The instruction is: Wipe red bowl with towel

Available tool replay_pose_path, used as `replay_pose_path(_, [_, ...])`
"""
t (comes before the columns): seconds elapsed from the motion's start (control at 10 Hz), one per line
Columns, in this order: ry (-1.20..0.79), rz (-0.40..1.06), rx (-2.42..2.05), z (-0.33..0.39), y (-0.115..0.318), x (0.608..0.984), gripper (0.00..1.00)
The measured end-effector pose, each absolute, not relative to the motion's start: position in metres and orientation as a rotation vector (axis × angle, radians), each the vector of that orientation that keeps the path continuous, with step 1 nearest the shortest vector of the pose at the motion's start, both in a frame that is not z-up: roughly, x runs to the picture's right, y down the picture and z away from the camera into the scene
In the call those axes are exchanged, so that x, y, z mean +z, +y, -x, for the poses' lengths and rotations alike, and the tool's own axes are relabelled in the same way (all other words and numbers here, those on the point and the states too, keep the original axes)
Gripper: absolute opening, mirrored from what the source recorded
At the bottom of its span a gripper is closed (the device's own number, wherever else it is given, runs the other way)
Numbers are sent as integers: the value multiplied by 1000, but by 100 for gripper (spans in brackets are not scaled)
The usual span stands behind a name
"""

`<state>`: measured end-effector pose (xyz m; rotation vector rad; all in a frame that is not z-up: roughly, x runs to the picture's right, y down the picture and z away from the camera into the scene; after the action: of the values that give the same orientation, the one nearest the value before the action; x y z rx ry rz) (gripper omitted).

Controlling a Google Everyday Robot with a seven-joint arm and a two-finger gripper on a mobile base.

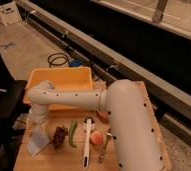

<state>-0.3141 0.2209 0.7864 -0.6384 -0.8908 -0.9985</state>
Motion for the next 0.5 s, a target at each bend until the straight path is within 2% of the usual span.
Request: replay_pose_path(0.5, [-952, 699, -969, 323, 237, 807, 63])
